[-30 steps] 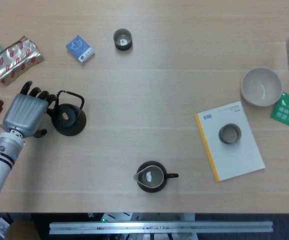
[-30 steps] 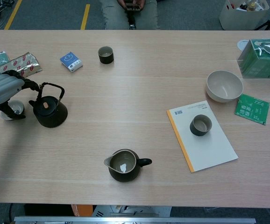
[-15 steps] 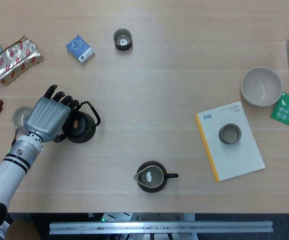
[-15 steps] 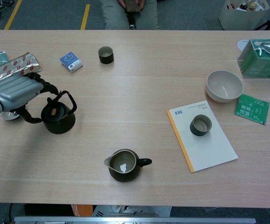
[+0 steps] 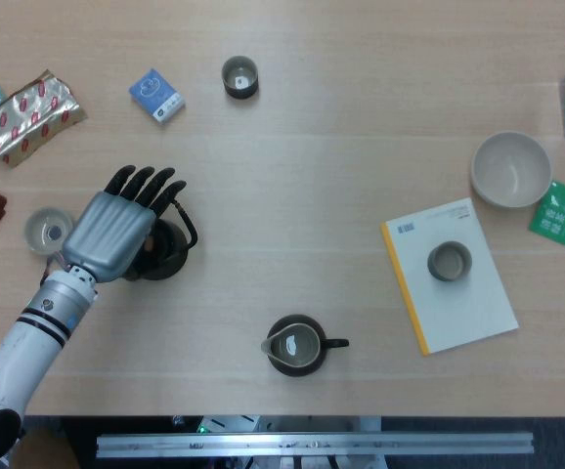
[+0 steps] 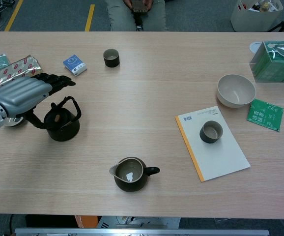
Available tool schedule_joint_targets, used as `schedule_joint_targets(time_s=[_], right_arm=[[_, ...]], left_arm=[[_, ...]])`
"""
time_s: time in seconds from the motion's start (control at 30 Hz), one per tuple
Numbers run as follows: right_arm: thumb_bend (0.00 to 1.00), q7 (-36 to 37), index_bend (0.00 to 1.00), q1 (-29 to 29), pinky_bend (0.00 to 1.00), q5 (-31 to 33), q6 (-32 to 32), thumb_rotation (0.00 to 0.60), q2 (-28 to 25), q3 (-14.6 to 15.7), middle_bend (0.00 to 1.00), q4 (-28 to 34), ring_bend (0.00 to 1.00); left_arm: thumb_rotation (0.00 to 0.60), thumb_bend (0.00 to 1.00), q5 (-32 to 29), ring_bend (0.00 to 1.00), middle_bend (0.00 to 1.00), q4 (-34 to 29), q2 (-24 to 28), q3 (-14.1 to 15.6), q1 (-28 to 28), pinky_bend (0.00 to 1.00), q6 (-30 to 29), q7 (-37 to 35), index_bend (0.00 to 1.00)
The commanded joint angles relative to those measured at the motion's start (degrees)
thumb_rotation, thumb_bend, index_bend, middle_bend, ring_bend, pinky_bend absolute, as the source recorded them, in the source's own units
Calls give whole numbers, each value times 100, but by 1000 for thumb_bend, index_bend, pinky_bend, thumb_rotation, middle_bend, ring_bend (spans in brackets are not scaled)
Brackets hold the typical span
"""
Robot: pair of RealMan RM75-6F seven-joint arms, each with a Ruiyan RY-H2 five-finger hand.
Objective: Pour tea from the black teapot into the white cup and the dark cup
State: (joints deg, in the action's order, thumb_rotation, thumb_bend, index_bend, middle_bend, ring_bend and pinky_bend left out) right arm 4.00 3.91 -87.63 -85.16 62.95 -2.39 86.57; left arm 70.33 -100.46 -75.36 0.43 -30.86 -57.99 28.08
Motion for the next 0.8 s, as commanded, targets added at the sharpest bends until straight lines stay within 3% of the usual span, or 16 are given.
schedule_joint_targets(time_s=[0.03, 0.3, 0.8], right_arm=[[117, 2, 358, -10, 217, 19, -2, 600, -6, -5, 325, -2, 178], [117, 10, 358, -21, 216, 45, 17, 600, -5, -4, 325, -13, 178], [117, 69, 358, -56, 217, 67, 22, 600, -23, 2, 325, -31, 178]], left_arm=[[600, 170, 15, 17, 0, 10, -88, -64, 8, 70, -79, -61, 0], [600, 169, -176, 16, 9, -21, -145, -95, -230, 70, 310, -8, 45], [600, 169, -136, 15, 34, -170, -180, 322, -379, 70, 434, 738, 153]])
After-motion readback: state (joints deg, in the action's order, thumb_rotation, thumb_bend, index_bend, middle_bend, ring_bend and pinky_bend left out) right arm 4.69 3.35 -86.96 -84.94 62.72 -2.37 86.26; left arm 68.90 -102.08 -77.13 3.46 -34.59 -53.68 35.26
